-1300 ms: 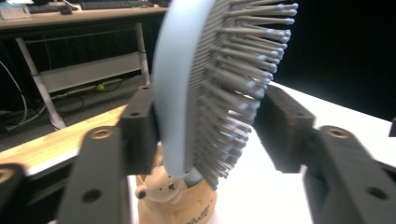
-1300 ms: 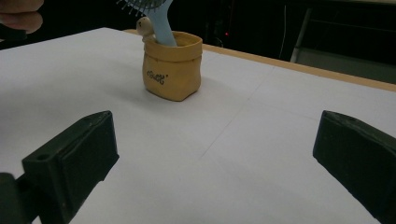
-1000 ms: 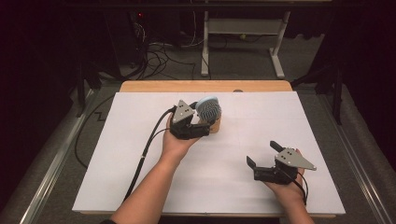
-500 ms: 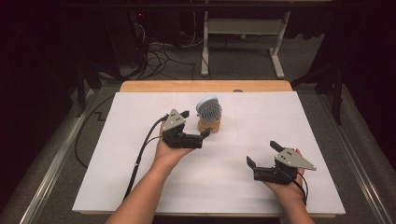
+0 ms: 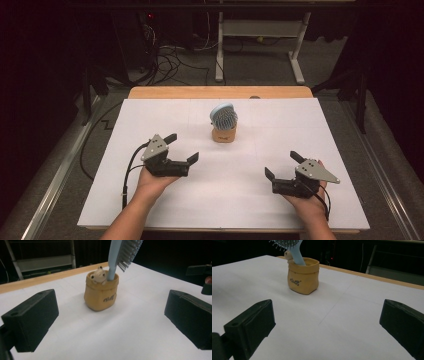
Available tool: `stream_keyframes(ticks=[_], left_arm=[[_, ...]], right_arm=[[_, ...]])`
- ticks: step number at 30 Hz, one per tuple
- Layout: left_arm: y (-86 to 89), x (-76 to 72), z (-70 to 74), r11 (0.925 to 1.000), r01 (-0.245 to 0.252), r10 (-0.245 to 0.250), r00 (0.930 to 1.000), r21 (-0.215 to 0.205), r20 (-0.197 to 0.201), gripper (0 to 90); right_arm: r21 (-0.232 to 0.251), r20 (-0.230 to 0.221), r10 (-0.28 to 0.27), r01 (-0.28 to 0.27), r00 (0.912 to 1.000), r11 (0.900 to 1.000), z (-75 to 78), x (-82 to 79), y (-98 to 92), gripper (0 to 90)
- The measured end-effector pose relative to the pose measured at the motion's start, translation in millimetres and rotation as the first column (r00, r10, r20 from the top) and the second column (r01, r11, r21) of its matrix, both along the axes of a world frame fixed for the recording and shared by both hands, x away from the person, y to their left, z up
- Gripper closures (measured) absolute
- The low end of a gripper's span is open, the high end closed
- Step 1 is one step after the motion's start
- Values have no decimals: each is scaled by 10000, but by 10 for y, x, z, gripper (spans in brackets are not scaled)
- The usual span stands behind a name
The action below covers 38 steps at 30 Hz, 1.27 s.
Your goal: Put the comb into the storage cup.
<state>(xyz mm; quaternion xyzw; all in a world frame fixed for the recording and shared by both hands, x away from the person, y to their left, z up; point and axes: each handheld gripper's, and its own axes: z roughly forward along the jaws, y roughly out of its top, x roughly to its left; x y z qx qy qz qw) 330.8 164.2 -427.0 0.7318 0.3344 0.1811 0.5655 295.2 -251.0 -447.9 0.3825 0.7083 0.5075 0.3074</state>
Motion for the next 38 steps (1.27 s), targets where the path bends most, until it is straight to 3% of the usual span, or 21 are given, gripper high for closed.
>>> stream_keyframes(ticks=[12,17,19,24,38], left_arm=[[648,-289,-223,9966,-808,807,9967,152,83,0],[816,-386,-272,9937,-1062,1043,9932,364,519,0],[873,-390,-312,9940,-1088,1084,9937,101,280,0],[913,-385,-287,9929,-1183,1187,9922,-124,369,0],[914,-413,-264,9941,-1078,1082,9930,-105,483,0]], right_arm=[[16,-42,-128,128,9999,9999,-9,-13,-21,4],[-13,-43,-150,149,9999,9999,-10,-30,-30,4],[37,-41,-173,173,9998,9998,-6,-45,-37,4],[56,-26,-181,181,9998,9998,-3,-48,-44,4],[92,-12,-313,313,9995,9995,2,-58,-68,4]])
